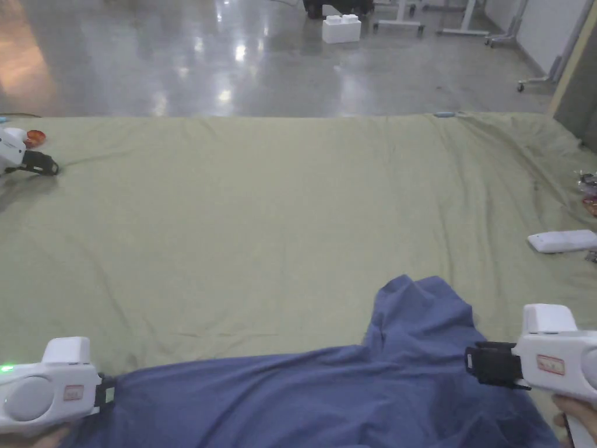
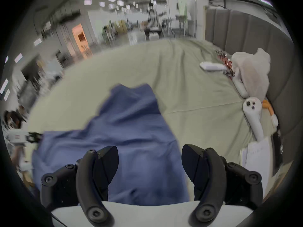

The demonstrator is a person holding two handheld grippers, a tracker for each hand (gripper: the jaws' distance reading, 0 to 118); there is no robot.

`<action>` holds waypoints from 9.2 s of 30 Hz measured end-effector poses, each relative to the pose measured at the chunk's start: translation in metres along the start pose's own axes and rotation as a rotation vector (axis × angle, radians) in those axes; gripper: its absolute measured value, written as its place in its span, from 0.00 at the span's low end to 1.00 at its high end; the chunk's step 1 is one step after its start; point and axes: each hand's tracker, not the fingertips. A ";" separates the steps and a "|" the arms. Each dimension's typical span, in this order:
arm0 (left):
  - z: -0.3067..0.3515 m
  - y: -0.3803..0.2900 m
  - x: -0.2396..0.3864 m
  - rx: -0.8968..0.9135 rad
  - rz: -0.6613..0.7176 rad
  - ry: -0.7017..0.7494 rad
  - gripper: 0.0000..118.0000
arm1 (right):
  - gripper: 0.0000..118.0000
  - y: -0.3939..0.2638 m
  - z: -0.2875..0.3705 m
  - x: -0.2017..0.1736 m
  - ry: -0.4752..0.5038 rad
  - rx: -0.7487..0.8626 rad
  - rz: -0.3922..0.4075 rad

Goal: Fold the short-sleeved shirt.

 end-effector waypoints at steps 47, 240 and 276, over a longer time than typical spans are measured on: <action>0.306 -0.180 0.009 0.756 -0.166 -0.007 0.69 | 0.67 -0.205 0.247 -0.052 0.124 0.561 0.054; 0.149 -0.157 0.049 0.170 0.183 -0.561 0.85 | 0.00 -0.194 0.081 -0.165 0.370 0.002 0.129; 0.145 -0.064 -0.283 -0.004 0.514 0.002 0.20 | 0.00 -0.199 0.084 -0.149 0.482 -0.045 -0.100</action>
